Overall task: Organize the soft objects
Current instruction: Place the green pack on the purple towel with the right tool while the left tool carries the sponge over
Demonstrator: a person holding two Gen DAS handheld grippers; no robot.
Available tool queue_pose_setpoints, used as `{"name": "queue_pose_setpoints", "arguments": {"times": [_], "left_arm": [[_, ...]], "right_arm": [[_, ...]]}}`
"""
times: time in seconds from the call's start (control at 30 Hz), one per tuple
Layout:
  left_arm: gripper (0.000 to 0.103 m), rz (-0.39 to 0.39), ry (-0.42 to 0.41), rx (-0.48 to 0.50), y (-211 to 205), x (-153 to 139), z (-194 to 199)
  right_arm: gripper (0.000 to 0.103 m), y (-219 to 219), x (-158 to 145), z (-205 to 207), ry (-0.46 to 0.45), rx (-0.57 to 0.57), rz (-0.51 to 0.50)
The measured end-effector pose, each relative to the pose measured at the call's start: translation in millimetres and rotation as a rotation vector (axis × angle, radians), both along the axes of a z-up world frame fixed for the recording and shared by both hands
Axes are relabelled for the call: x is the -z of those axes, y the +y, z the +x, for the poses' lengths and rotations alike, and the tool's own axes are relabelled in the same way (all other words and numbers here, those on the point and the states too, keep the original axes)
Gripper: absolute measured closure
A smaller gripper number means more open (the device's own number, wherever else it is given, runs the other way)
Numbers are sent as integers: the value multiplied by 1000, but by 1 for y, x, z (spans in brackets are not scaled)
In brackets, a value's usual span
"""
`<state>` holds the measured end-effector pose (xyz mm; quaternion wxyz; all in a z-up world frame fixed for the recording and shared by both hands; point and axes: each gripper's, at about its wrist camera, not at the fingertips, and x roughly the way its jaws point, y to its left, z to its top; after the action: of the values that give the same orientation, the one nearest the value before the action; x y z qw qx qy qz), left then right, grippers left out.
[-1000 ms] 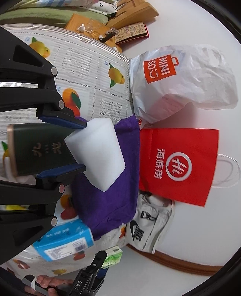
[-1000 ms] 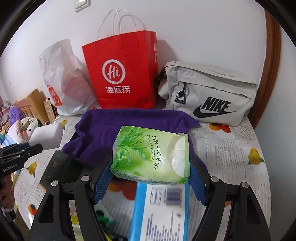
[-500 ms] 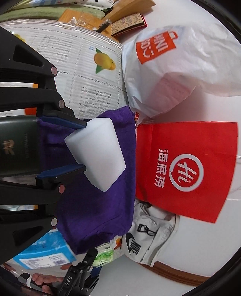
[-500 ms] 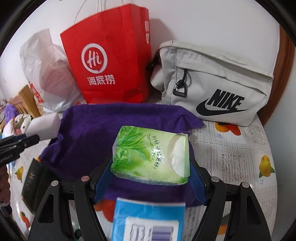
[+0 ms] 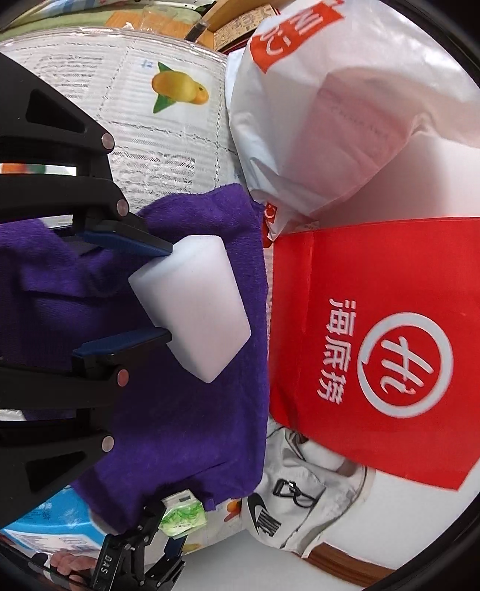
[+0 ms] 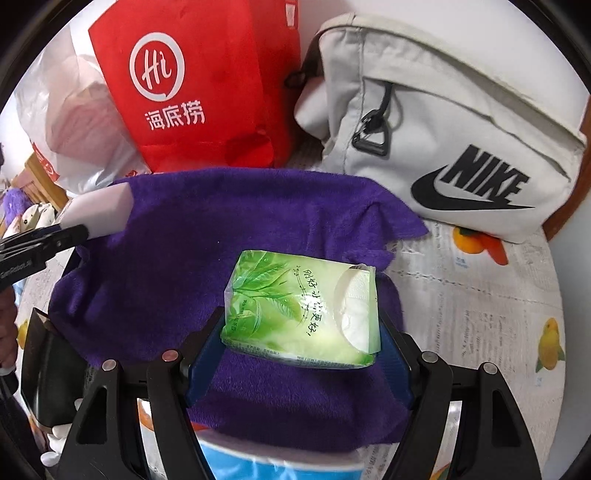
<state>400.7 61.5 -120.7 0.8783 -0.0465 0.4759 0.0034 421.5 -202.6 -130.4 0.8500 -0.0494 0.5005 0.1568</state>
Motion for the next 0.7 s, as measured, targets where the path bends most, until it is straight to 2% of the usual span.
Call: {"name": "queue_pose_setpoints", "arguments": {"times": [0.27,0.4,0.47,0.5,0.57,0.7], "left_arm": [[65,-30,31,3,2,12,14],[64,-22,35,8,-1,12,17],[59,-22,38,5,-2,13,19],[51,-21,38,7,-2,13,19],[42,-17,29,17,-3,12,18],[42,-21,24,12,-2,8,14]], "right_arm": [[28,11,13,8,19,-34,-27],[26,11,15,10,32,-43,-11],[20,9,15,12,36,-38,1],[13,8,16,13,41,-34,14],[12,7,15,14,45,-38,41],[12,7,12,13,30,-31,30]]}}
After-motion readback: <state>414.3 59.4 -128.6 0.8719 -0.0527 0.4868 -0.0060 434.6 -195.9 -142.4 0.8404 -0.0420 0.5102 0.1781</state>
